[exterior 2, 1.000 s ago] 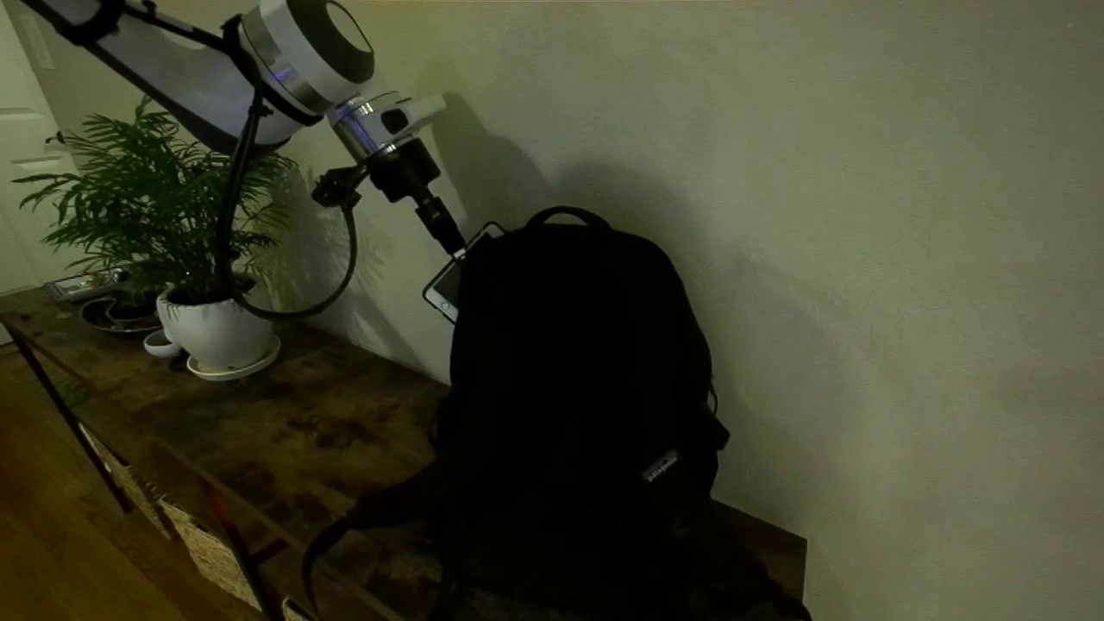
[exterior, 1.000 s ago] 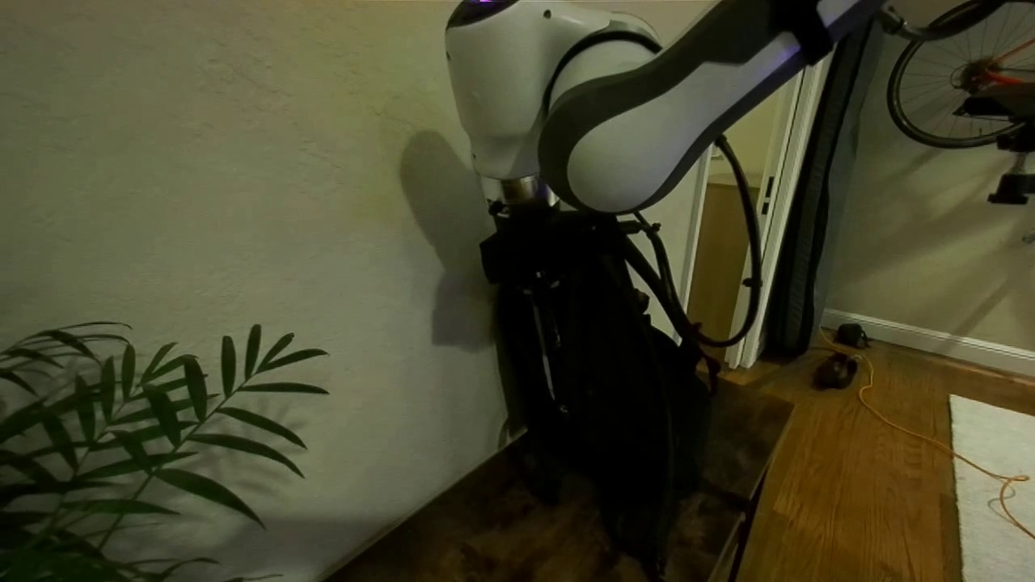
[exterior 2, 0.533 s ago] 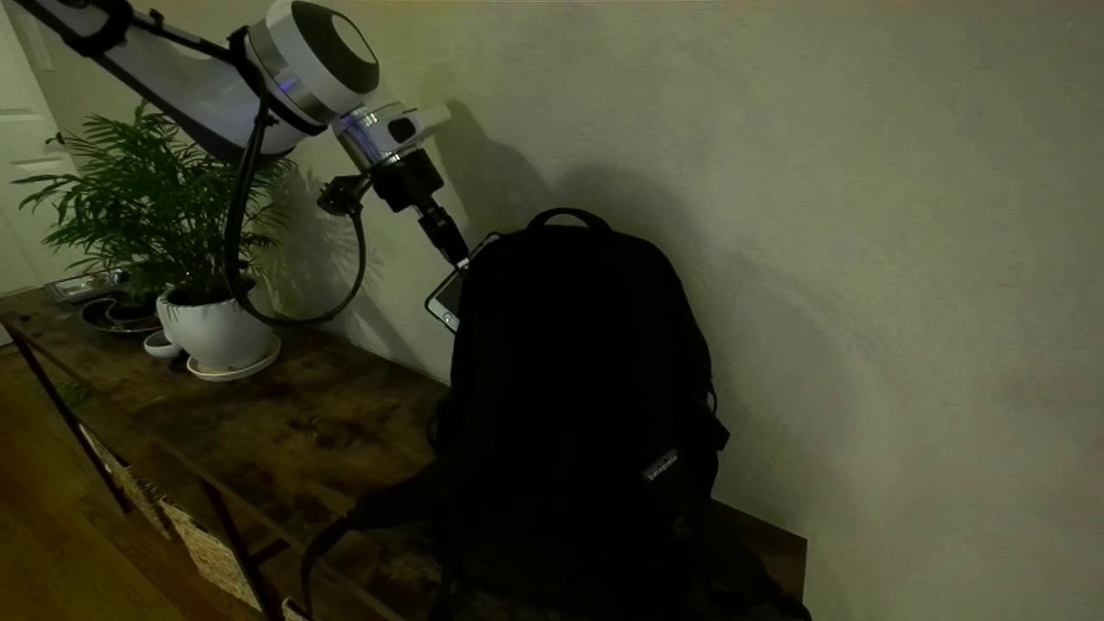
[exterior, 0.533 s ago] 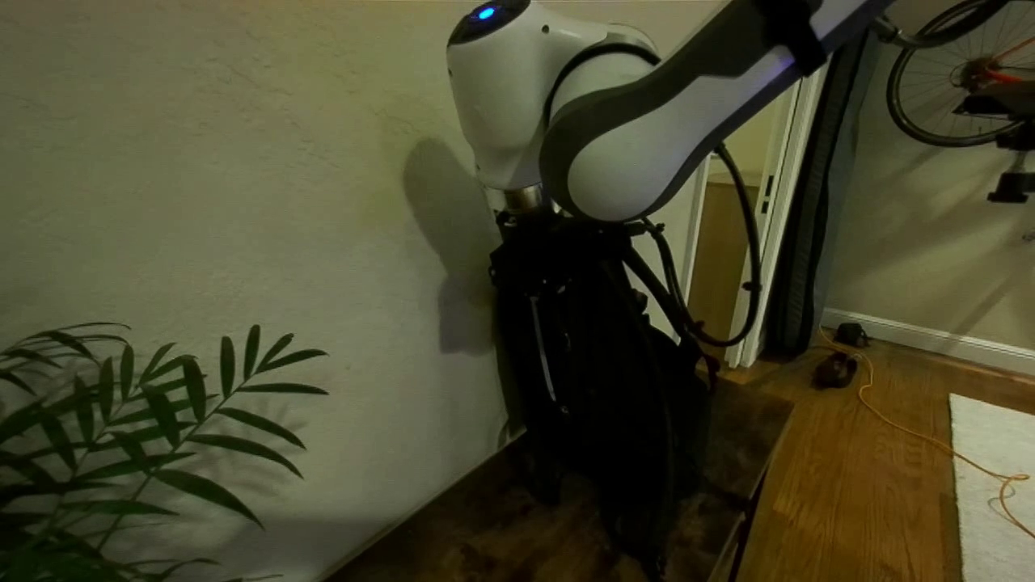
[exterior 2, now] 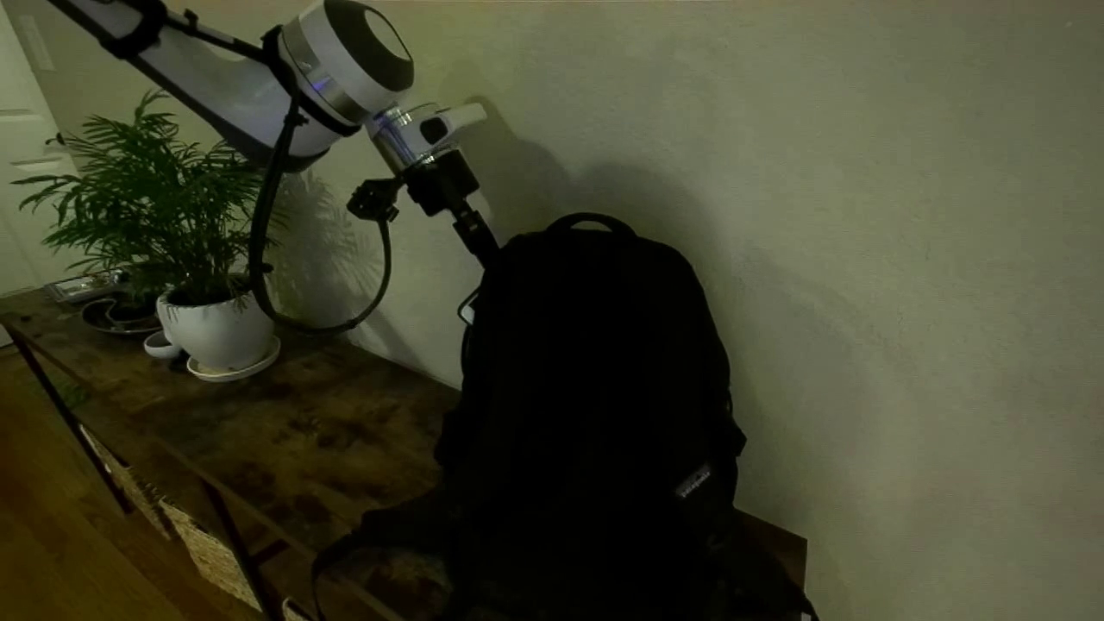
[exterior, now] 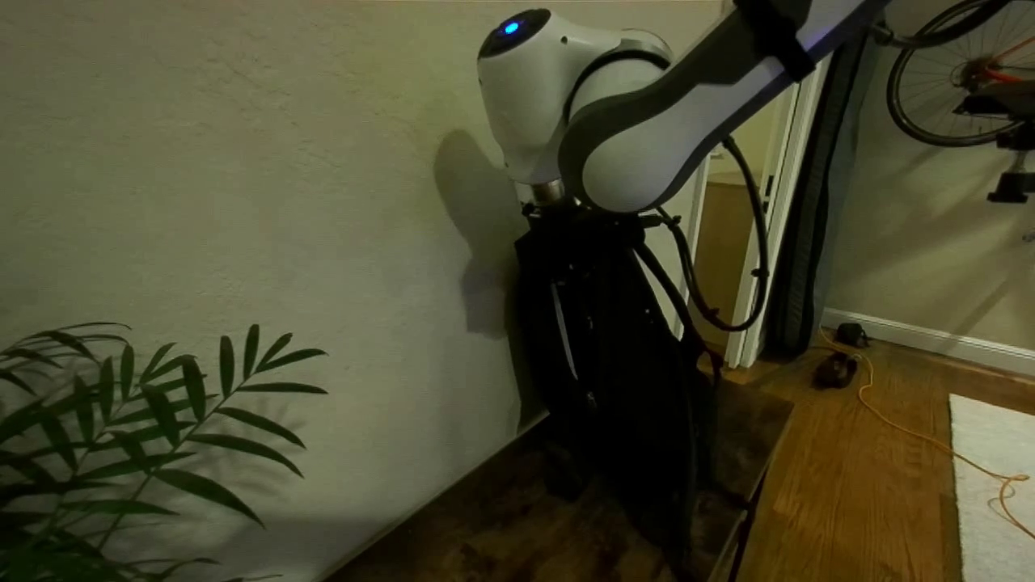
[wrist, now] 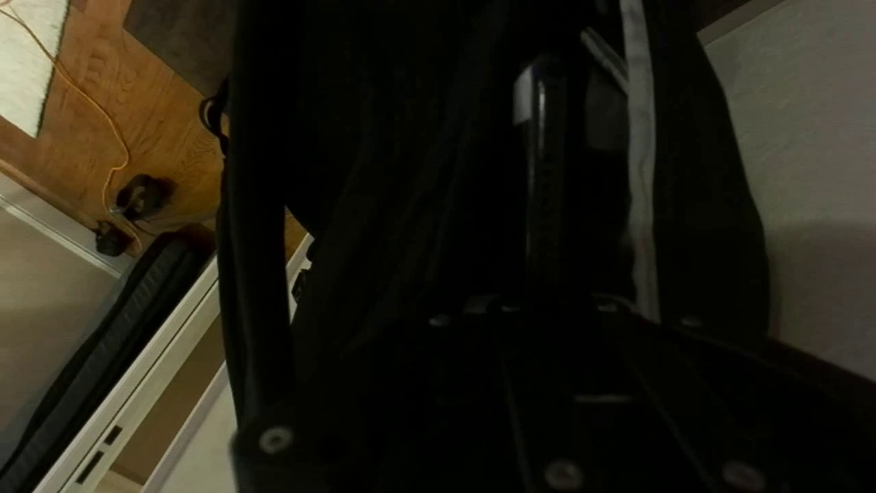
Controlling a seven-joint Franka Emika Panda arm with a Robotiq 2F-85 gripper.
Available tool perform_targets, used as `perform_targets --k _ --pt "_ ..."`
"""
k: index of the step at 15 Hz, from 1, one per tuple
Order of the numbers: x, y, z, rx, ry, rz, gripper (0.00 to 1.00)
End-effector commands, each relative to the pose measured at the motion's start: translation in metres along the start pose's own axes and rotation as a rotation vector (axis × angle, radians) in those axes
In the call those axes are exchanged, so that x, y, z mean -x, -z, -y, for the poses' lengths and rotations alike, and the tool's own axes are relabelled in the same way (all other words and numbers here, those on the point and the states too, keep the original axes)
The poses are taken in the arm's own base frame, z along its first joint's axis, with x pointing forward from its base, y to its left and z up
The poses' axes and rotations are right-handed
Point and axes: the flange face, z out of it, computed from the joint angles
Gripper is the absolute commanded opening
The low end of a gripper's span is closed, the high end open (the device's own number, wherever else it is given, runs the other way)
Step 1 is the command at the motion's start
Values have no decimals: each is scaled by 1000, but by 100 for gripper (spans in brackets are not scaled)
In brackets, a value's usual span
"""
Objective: Pick up the phone and put it in the black bag.
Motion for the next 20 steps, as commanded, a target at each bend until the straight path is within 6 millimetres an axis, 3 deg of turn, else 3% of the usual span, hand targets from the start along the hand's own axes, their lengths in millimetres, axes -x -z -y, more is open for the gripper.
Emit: perform_targets --k 1,12,13,15,20 --pt "-10 -19 -18 30 -33 -15 3" --pt "5 -101 -14 -23 -12 -51 3" --pt "7 -104 -14 -21 -11 -51 38" --pt "9 -103 -14 -13 -13 -53 43" --pt "10 -70 -10 -51 -20 -48 76"
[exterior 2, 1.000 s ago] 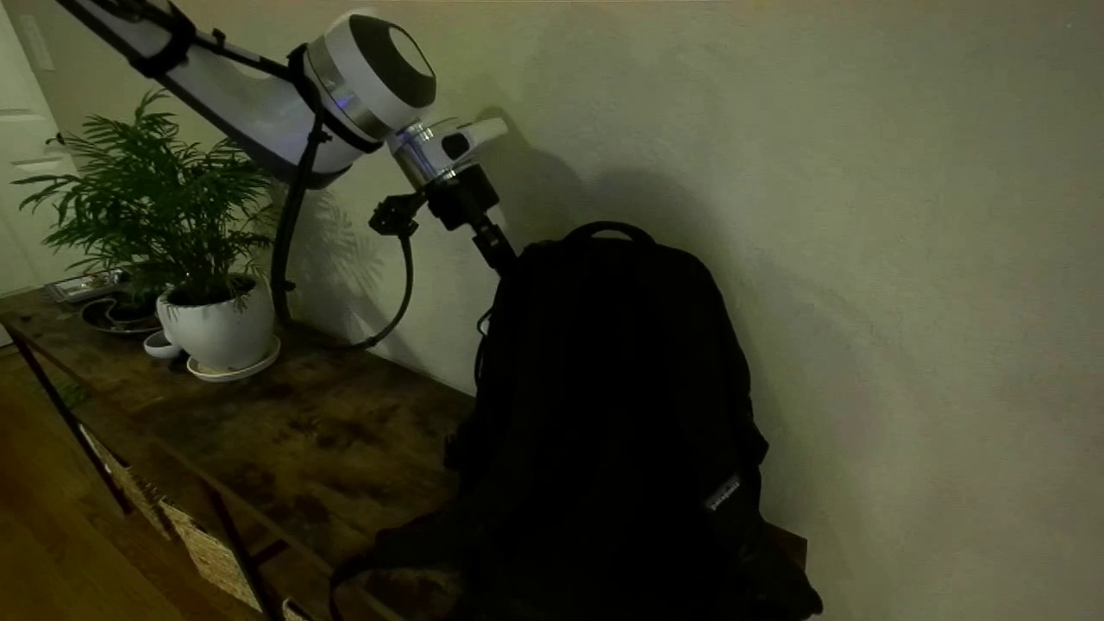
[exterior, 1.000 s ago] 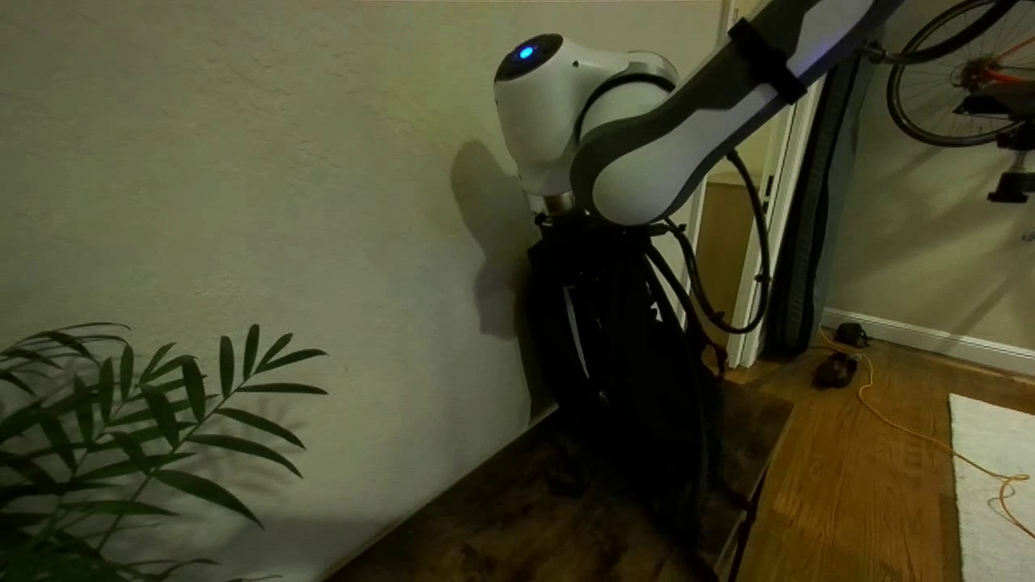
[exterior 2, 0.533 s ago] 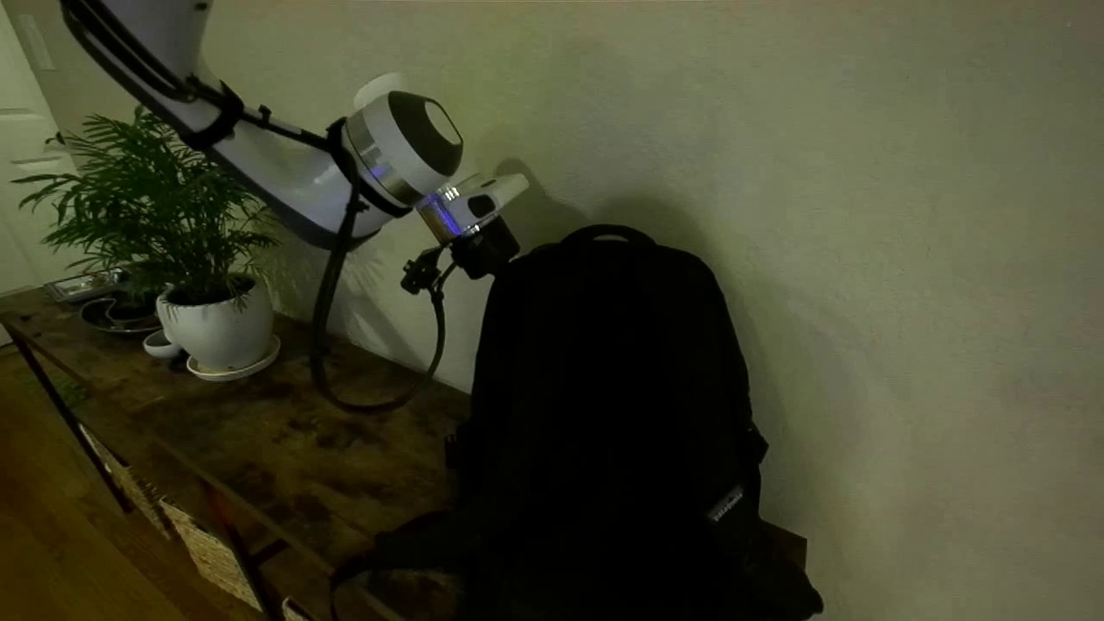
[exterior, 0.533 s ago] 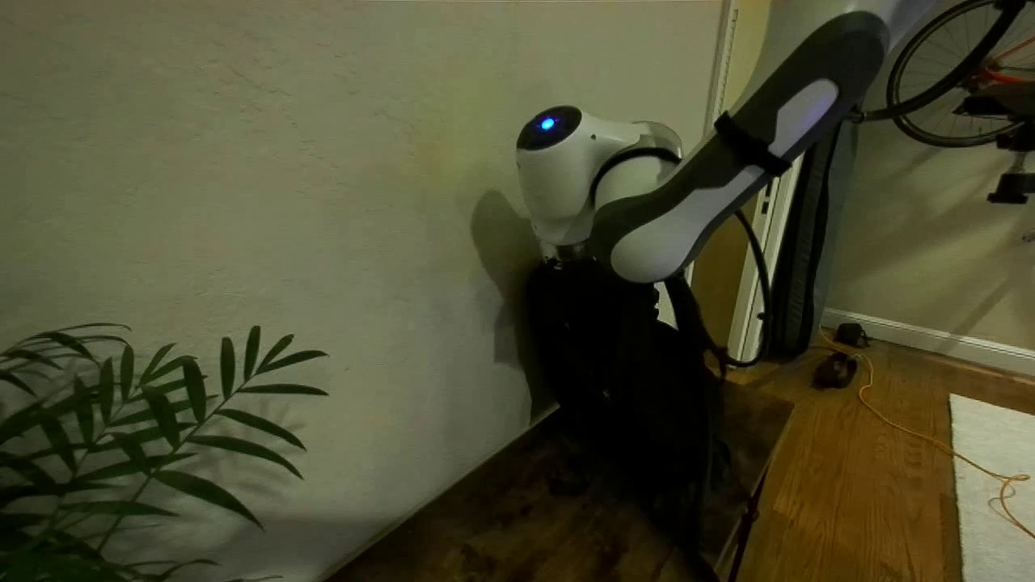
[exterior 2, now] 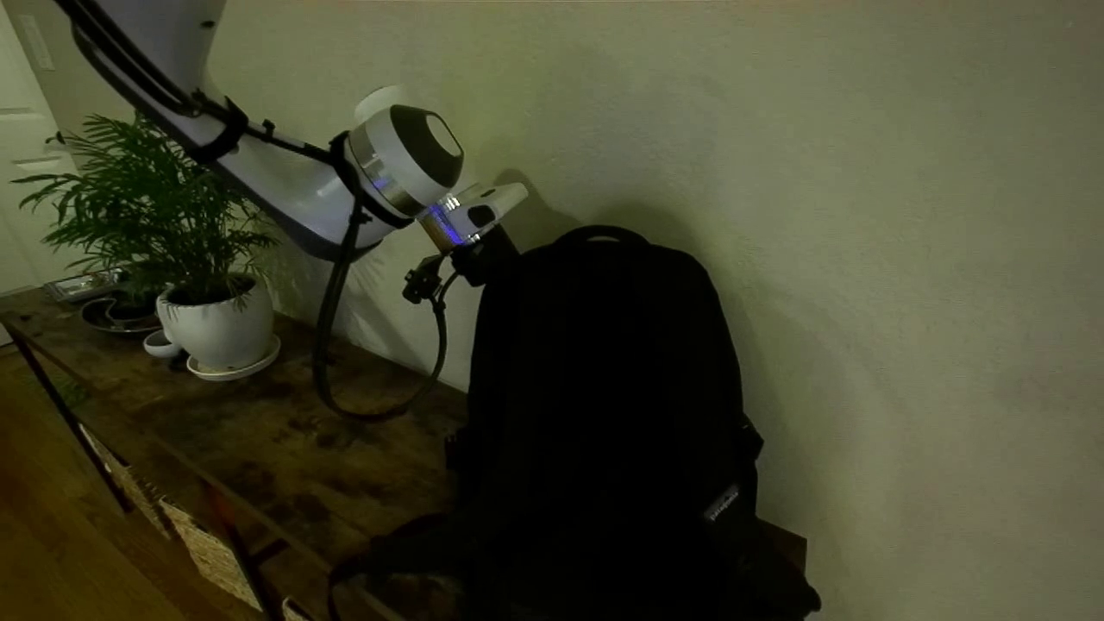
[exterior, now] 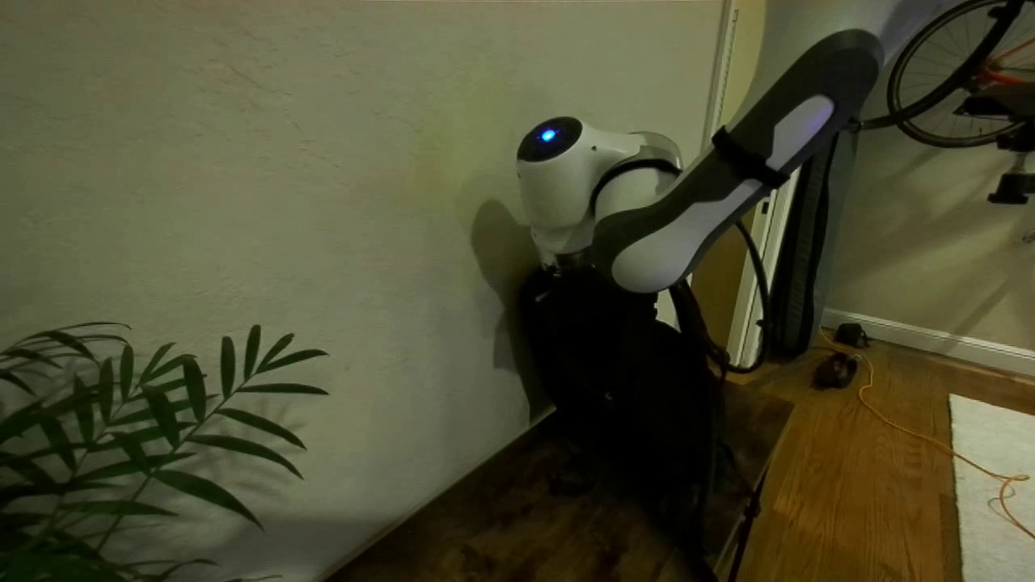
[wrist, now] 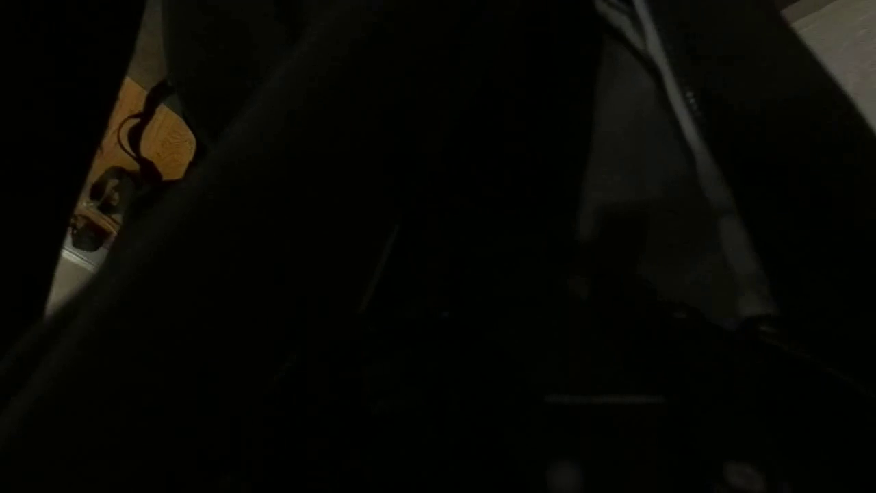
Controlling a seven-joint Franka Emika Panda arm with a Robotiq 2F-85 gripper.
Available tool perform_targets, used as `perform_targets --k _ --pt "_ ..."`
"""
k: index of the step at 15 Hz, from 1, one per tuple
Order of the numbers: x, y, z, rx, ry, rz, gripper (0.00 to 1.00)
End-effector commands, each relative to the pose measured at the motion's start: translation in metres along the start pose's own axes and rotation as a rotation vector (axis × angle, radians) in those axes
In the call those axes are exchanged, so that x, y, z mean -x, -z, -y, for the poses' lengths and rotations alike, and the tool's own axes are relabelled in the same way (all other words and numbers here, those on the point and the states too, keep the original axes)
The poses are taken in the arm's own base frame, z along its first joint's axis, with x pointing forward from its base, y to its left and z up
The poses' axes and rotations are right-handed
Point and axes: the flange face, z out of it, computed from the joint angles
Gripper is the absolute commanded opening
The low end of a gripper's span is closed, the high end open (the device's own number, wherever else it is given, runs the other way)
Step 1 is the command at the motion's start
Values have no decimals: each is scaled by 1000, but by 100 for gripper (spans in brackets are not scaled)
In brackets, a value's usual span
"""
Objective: Pick up the phone and put it in the black bag.
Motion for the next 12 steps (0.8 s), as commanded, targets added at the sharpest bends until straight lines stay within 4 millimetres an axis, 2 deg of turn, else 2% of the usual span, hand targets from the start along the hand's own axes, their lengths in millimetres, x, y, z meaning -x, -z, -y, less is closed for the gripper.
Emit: perform_targets --k 1,3,5,9,12 --pt "3 36 -3 -44 -12 3 82" --pt "7 58 2 -77 -4 26 95" --pt "11 82 7 -117 -1 54 100" --pt "18 122 13 -227 30 138 100" --pt "30 141 16 -321 105 249 100"
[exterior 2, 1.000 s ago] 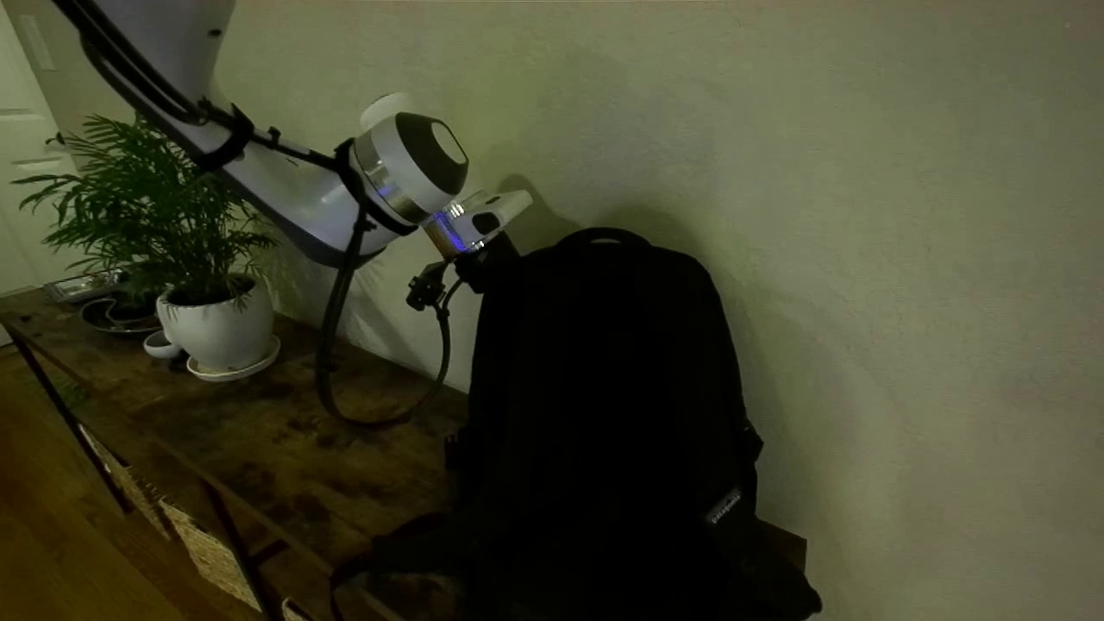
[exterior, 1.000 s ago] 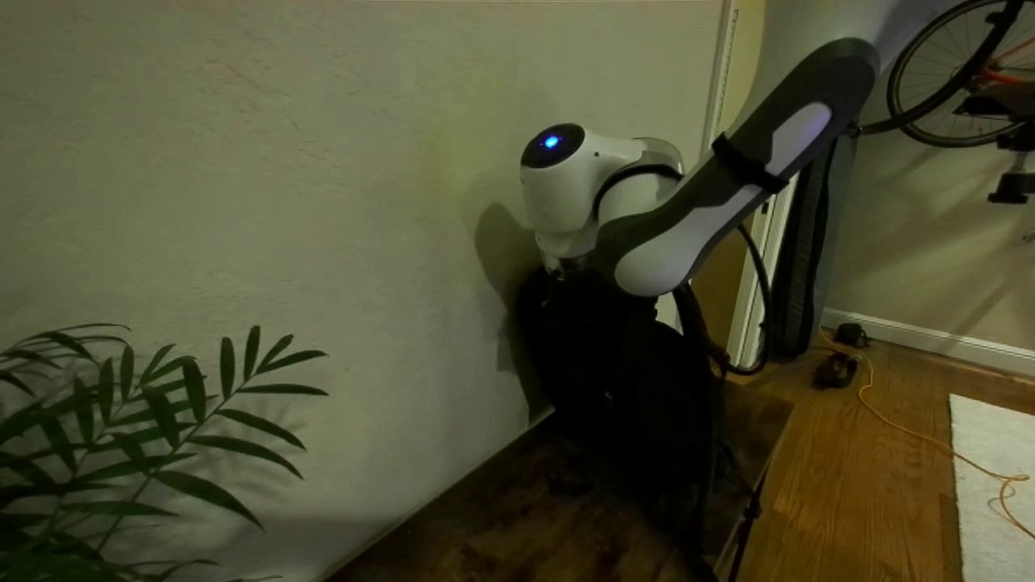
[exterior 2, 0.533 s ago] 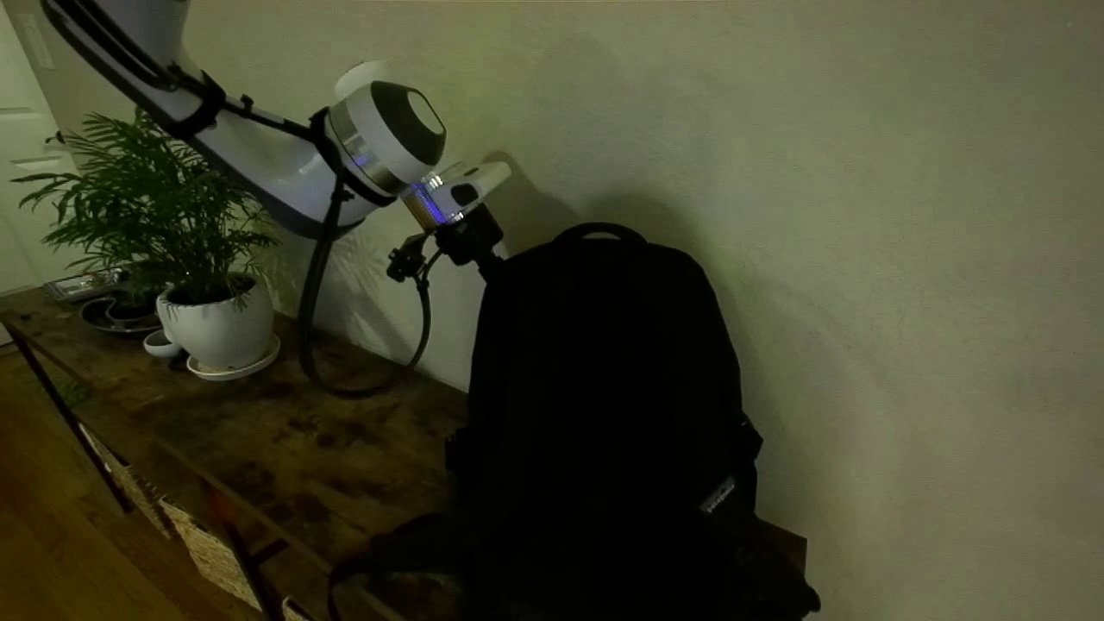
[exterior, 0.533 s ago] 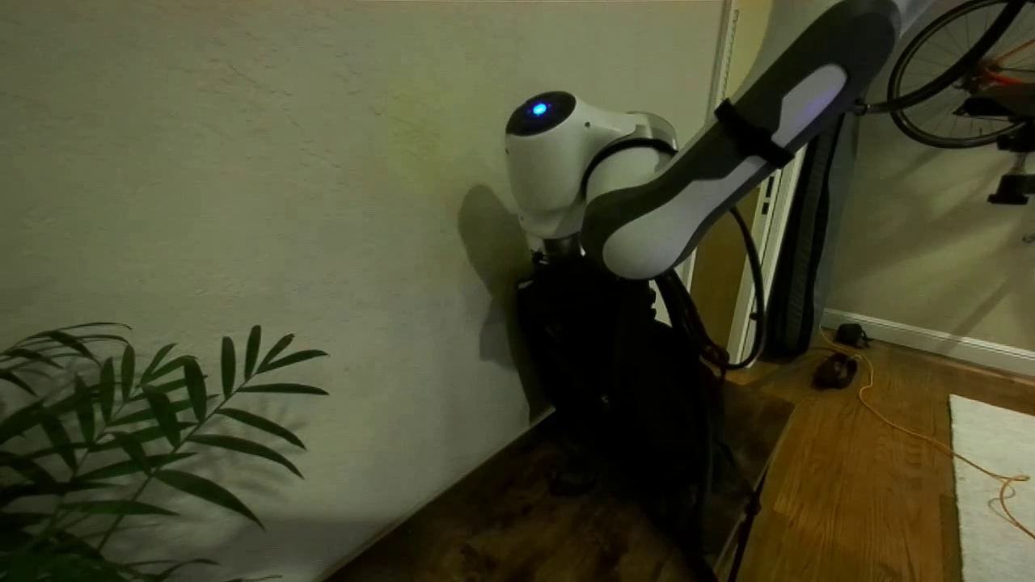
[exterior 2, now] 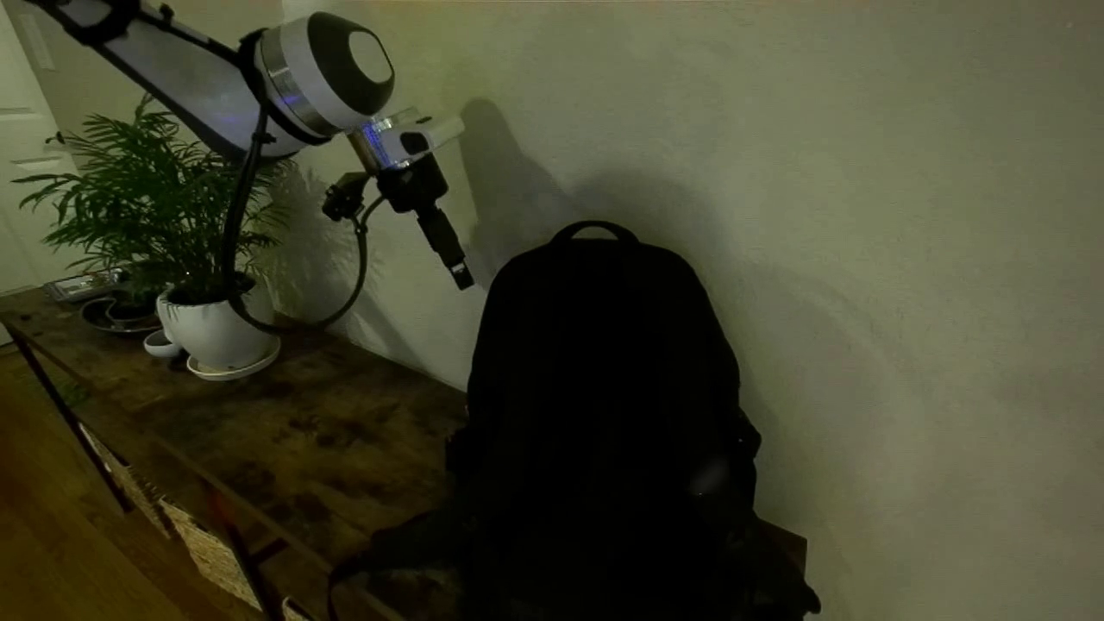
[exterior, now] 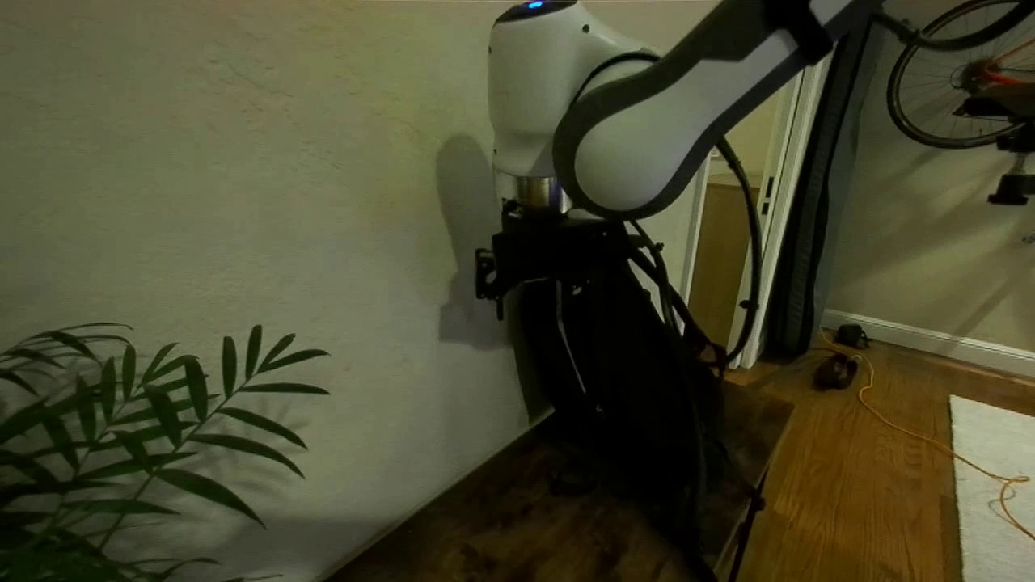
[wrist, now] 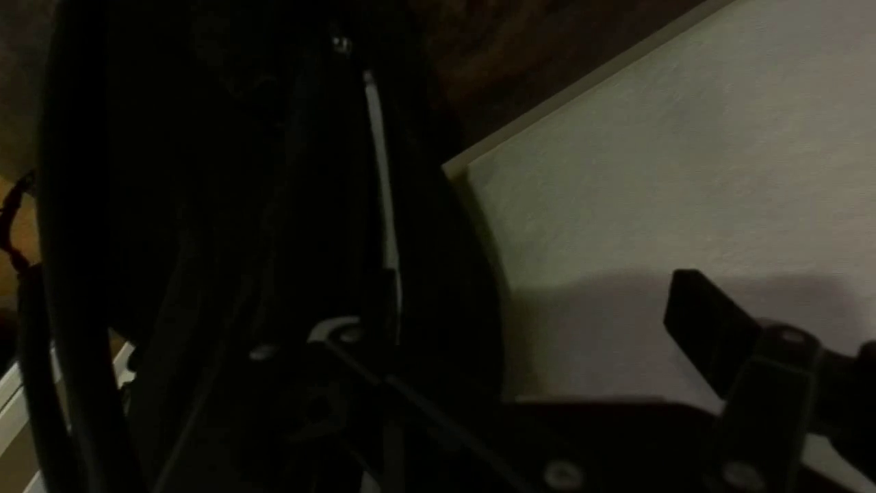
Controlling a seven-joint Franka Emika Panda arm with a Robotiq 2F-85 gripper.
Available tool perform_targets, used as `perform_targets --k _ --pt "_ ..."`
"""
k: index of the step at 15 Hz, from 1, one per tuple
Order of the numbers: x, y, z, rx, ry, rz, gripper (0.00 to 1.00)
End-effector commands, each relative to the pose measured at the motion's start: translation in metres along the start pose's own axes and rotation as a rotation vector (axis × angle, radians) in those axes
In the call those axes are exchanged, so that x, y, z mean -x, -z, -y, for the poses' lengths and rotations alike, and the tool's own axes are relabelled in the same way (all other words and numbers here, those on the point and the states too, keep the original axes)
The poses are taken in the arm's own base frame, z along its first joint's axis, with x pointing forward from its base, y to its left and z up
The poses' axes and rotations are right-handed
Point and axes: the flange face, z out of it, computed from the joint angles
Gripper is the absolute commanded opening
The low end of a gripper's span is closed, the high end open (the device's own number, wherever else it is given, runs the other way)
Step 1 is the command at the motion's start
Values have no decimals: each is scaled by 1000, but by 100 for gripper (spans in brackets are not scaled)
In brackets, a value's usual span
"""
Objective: Pick up the phone and put it in the black bag.
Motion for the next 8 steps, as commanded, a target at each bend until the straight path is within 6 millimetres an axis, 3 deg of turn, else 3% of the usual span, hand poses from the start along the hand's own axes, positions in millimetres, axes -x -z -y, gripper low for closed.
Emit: perform_targets --k 1,8 --pt "21 25 -10 -99 87 145 100" --pt "64 28 -24 -201 305 455 100"
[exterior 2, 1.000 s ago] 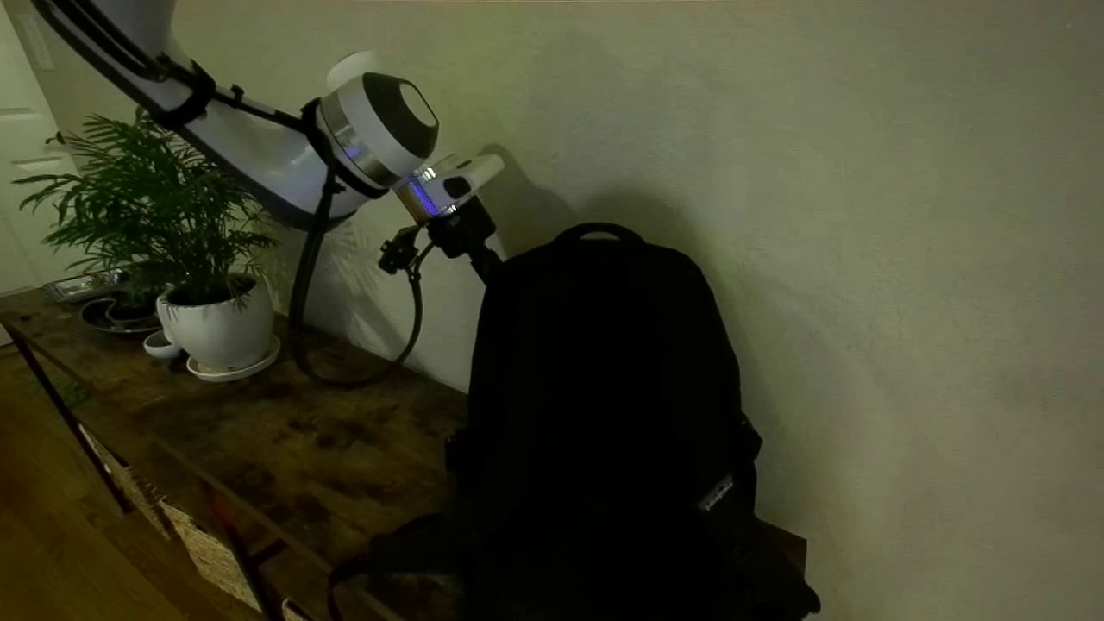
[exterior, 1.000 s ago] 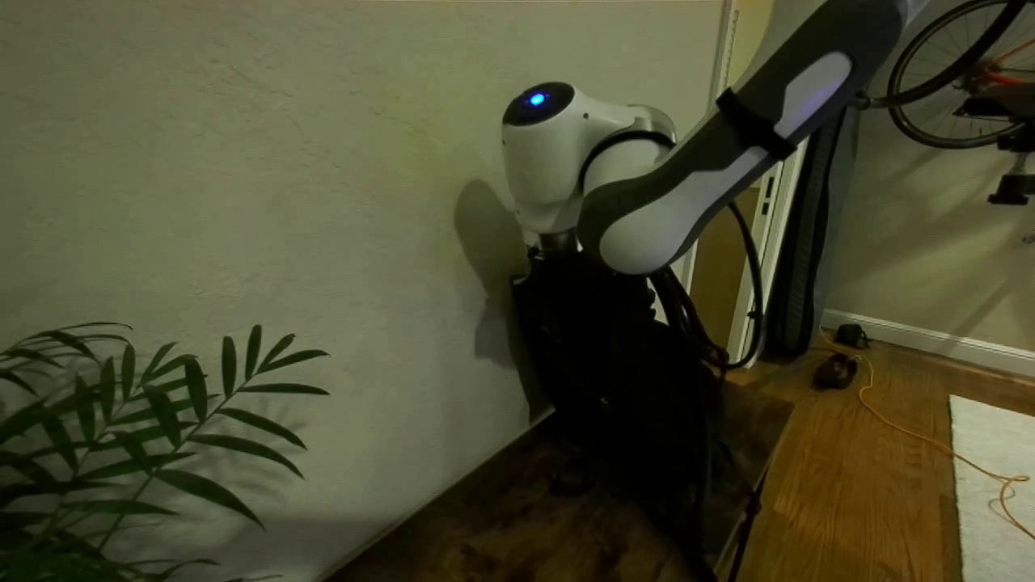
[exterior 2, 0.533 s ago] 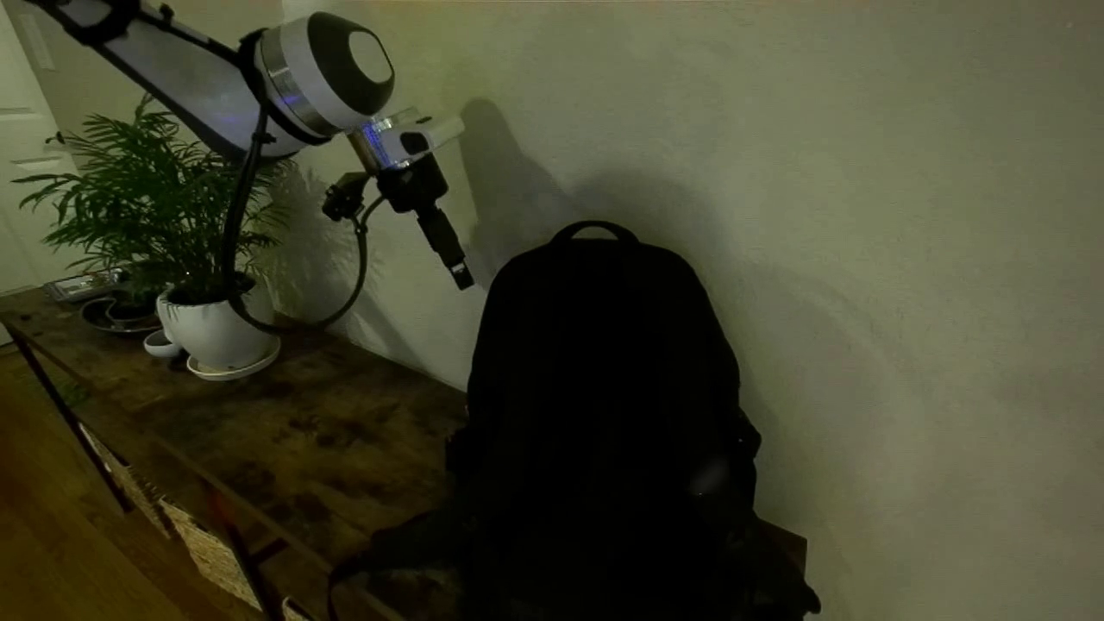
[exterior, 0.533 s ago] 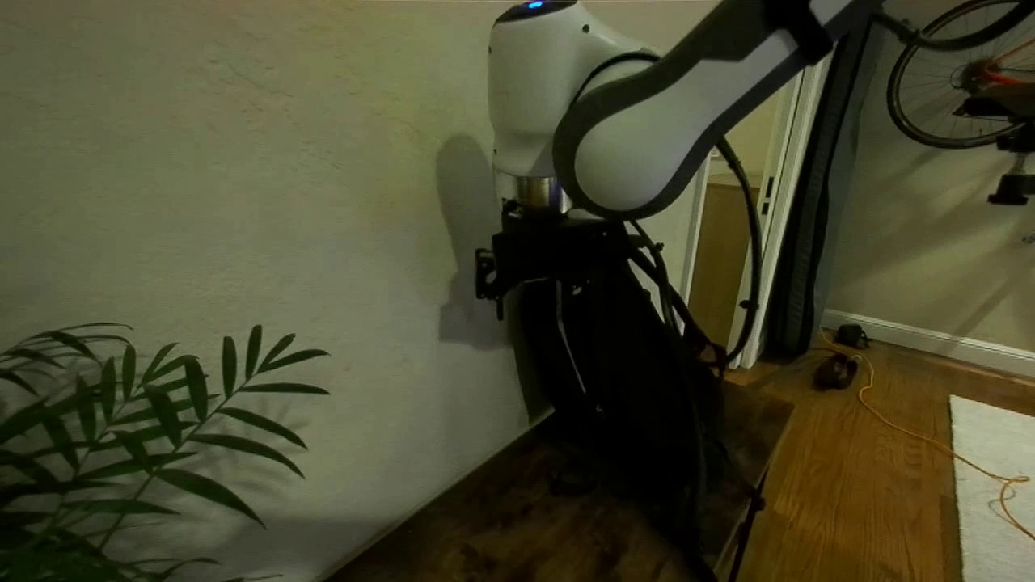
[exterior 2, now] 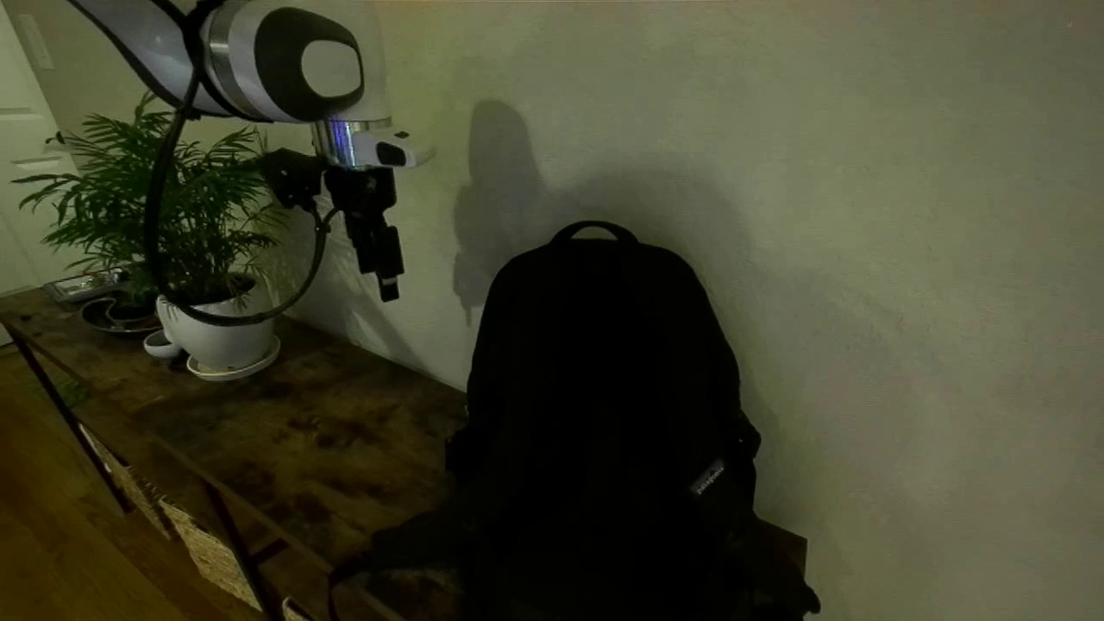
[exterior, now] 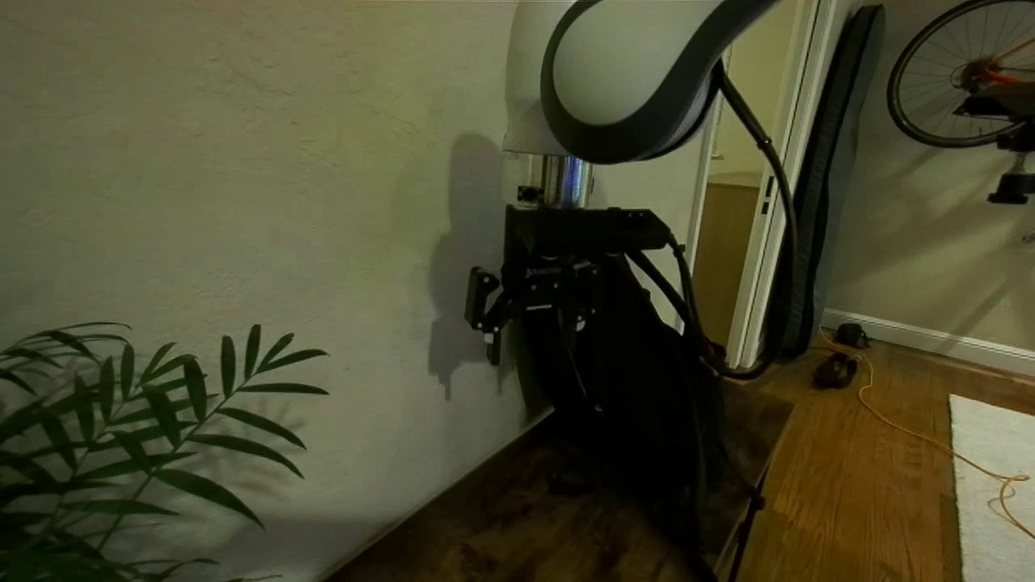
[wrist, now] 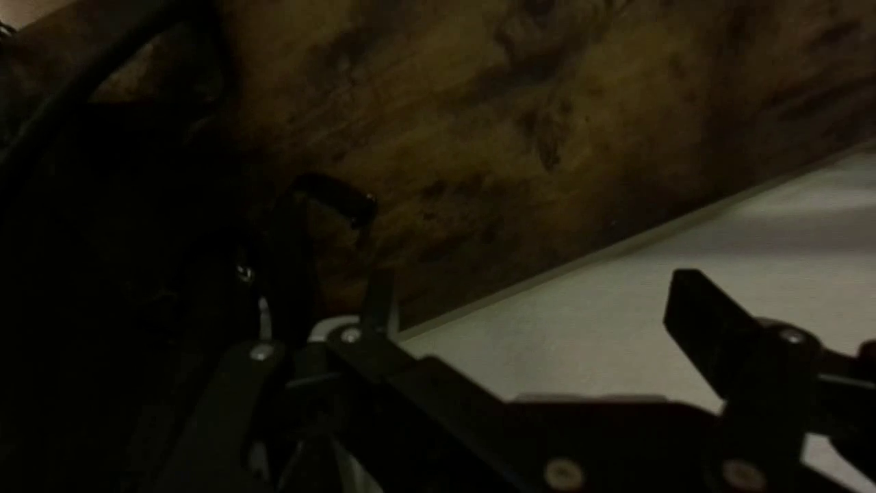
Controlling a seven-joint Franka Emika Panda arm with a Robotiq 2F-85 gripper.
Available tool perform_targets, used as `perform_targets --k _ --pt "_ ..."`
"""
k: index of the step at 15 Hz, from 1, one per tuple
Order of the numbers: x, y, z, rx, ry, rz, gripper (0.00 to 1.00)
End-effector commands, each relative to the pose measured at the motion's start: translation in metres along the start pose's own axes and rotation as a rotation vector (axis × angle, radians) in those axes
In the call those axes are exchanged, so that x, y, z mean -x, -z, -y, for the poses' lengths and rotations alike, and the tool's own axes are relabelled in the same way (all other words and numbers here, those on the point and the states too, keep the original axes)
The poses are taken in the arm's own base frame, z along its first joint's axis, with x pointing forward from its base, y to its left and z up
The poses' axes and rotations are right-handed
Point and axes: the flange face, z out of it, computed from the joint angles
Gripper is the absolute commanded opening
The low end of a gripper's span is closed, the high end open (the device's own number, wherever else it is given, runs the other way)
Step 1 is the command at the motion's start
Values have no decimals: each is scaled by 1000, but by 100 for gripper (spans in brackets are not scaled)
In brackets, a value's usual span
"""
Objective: Pick up the phone and put it in the black bag.
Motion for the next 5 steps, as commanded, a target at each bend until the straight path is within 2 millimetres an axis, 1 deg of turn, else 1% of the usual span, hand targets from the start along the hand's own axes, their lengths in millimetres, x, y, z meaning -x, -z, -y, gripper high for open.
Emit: perform_targets --k 1,2,5 --pt "32 6 -20 -10 98 181 100" --pt "12 -5 -5 1 56 101 100" --pt "12 -7 -5 2 62 111 100"
